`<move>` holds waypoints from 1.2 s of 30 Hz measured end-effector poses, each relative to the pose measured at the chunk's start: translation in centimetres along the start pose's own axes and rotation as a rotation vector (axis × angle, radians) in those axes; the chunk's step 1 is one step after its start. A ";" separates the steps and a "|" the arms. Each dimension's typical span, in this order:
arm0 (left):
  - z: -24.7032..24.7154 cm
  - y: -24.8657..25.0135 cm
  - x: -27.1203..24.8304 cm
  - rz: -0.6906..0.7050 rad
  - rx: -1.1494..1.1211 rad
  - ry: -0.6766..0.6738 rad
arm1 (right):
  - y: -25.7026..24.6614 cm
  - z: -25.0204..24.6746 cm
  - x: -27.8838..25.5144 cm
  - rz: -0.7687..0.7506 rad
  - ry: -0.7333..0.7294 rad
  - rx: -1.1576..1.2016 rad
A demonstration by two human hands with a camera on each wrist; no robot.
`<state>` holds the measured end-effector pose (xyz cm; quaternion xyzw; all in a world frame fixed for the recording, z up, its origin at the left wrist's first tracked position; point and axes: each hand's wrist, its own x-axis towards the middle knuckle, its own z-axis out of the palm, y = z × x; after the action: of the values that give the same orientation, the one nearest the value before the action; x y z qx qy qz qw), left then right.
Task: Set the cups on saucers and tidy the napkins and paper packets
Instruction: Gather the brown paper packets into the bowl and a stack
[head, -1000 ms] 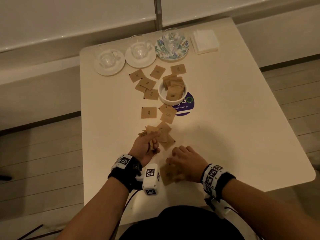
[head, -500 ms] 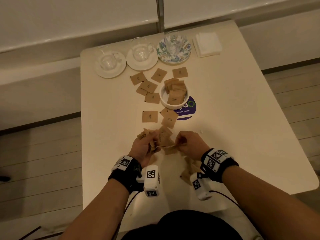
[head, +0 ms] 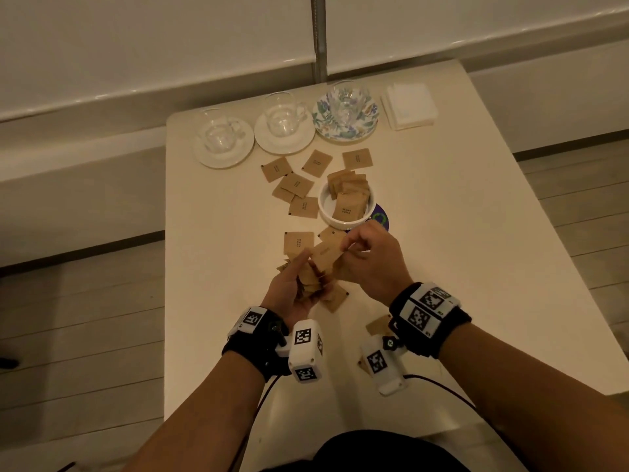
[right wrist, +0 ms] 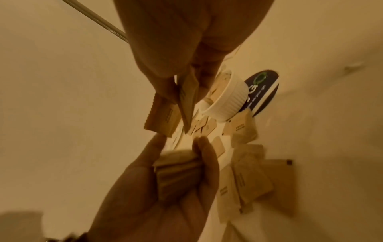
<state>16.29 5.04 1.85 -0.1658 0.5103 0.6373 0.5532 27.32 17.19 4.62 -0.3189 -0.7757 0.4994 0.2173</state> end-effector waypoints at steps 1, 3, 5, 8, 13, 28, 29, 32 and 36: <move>0.2 0.0 0.0 0.016 -0.002 -0.013 | -0.1 0.3 -0.2 0.003 -0.021 -0.005; 0.5 0.1 0.1 0.051 0.012 -0.030 | 0.1 0.8 -0.6 0.003 -0.103 -0.066; 0.6 0.3 0.1 0.082 0.044 -0.051 | 0.4 1.1 -1.0 0.005 -0.197 -0.118; 0.6 0.5 0.0 0.115 0.069 -0.060 | 0.8 0.9 -1.0 0.061 -0.235 -0.080; 0.3 1.0 -0.1 0.131 0.011 -0.073 | 1.6 0.0 -0.3 0.286 -0.111 0.113; 0.0 0.4 -0.4 0.092 -0.053 -0.080 | 0.3 -1.2 0.1 0.341 -0.085 0.369; 0.0 0.3 -0.4 0.064 -0.059 -0.080 | -0.1 -1.3 0.2 0.290 -0.084 0.348; -0.1 0.0 -0.6 -0.020 -0.014 -0.102 | -1.1 -1.5 0.3 0.065 -0.177 0.183; 0.2 -0.2 -0.8 -0.010 0.031 -0.091 | -1.4 -1.7 -0.1 -0.122 -0.398 -0.085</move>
<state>16.83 4.76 2.45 -0.1307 0.4935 0.6334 0.5815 28.10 17.78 6.60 -0.1752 -0.8415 0.5054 0.0760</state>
